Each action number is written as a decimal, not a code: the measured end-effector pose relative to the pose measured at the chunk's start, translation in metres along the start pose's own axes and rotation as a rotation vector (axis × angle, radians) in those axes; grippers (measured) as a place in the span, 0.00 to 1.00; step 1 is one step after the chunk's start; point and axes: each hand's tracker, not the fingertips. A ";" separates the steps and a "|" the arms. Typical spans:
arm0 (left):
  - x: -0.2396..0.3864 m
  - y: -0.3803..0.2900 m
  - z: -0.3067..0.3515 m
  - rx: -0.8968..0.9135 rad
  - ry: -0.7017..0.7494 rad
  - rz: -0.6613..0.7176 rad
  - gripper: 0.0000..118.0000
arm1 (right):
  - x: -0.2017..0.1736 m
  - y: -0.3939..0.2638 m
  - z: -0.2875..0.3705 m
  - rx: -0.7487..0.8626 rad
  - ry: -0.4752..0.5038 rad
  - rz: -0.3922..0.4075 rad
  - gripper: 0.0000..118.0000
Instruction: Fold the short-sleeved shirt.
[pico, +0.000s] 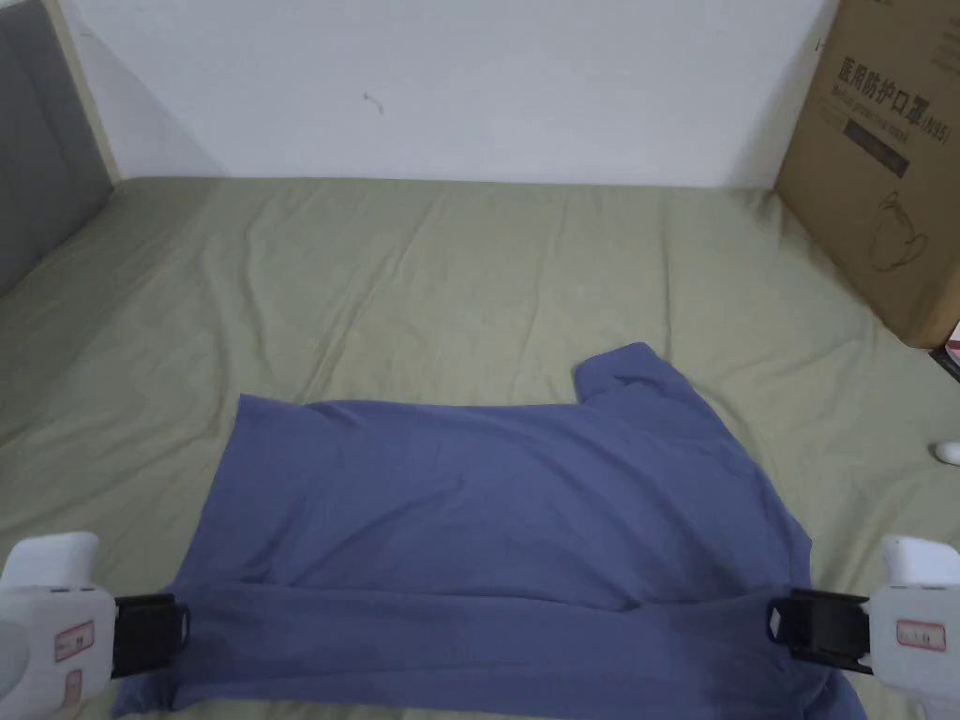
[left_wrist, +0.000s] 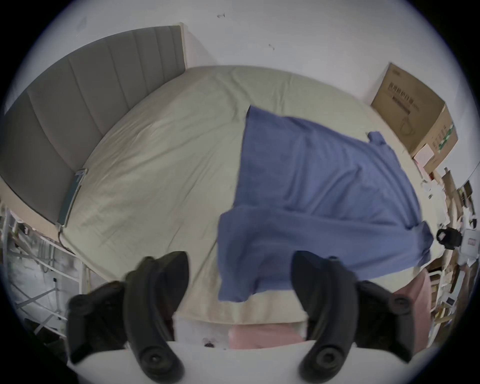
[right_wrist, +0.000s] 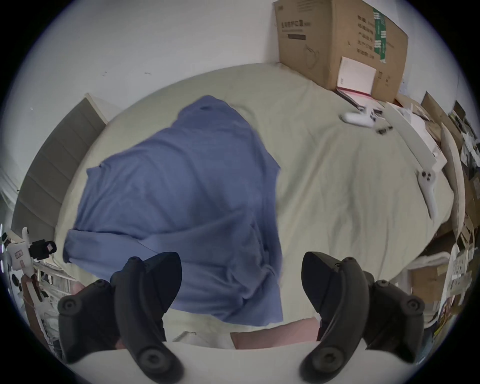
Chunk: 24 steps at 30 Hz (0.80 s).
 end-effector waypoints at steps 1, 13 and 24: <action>0.004 0.004 0.002 0.006 -0.021 -0.009 0.35 | -0.004 0.004 0.000 0.004 0.007 0.014 0.64; 0.049 0.042 -0.042 -0.010 -0.038 -0.078 0.00 | -0.025 0.048 -0.047 0.006 0.008 0.017 0.00; 0.073 0.099 -0.088 -0.018 -0.082 -0.062 0.00 | -0.017 0.217 -0.157 0.006 0.060 -0.023 0.87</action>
